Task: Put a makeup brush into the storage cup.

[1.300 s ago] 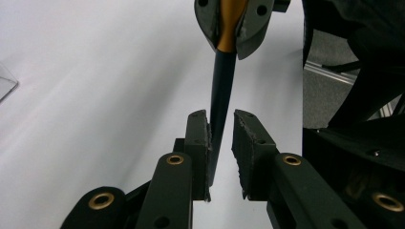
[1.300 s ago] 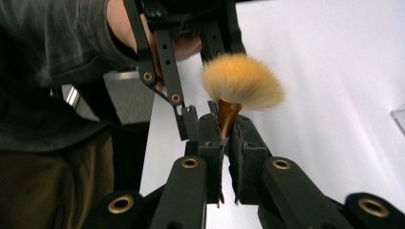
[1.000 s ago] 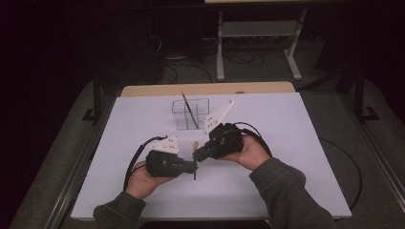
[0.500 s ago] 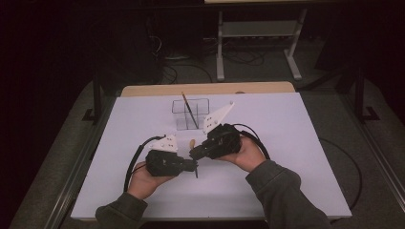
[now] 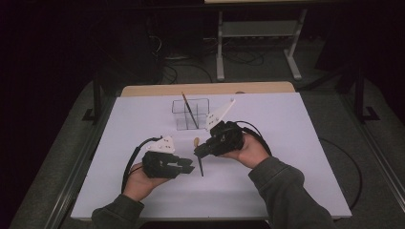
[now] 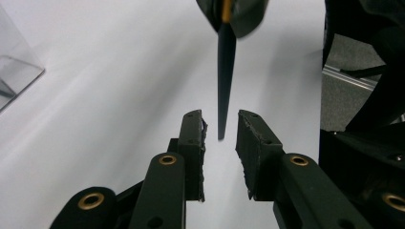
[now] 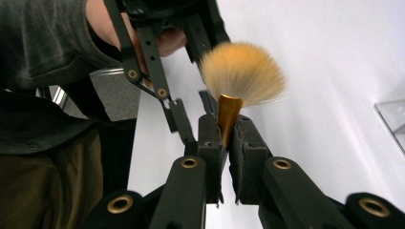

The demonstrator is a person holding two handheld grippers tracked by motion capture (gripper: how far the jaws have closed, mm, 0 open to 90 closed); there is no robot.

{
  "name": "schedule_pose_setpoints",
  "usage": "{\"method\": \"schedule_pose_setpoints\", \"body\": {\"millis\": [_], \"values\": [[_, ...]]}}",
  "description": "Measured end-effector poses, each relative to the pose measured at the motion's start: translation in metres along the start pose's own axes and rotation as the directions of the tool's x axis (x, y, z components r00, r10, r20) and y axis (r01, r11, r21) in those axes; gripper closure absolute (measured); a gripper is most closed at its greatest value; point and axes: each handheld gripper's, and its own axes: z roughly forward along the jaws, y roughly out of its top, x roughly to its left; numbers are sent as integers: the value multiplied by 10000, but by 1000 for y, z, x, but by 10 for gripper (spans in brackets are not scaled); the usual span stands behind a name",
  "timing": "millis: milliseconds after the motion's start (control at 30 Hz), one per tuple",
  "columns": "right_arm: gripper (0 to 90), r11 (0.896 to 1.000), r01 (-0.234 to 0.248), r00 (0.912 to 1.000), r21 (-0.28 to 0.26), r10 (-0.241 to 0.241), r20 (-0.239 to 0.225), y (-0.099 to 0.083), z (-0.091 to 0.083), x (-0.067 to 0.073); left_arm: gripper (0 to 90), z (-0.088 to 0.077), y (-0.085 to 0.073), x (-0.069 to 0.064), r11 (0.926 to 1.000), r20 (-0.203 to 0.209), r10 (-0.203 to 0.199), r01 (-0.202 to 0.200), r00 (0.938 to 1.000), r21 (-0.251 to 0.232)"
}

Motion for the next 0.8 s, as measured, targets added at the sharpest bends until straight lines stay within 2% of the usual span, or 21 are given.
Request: {"method": "schedule_pose_setpoints", "body": {"millis": [200,800], "values": [[829,9995,-207,9998,230,206,46,-4,-2,-7,687,-5,-7,4,9994,-183,-330,328,9993,-103],[829,9944,-865,9959,614,846,315,-12,-9,-19,634,-21,-26,12,9978,-974,-647,633,9931,-179]]}}
